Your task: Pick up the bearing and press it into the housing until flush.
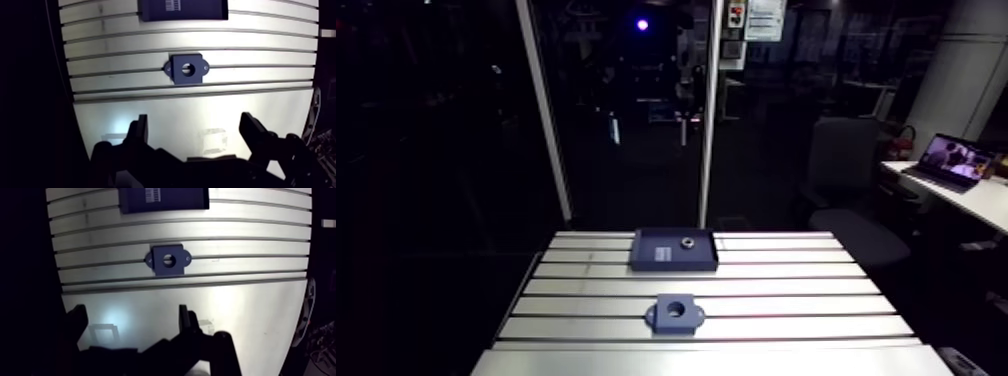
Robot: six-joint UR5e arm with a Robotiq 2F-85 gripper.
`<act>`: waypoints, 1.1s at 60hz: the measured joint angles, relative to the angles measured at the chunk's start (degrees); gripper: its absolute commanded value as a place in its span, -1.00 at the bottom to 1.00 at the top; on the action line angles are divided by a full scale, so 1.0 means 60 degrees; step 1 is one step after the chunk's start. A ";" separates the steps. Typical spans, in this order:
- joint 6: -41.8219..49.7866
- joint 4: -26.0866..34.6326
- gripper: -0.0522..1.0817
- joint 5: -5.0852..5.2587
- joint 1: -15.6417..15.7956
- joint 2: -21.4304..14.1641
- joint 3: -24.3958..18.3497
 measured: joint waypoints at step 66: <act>-0.0678 -0.0332 -0.90 -0.0027 -0.0353 -0.0332 0.0446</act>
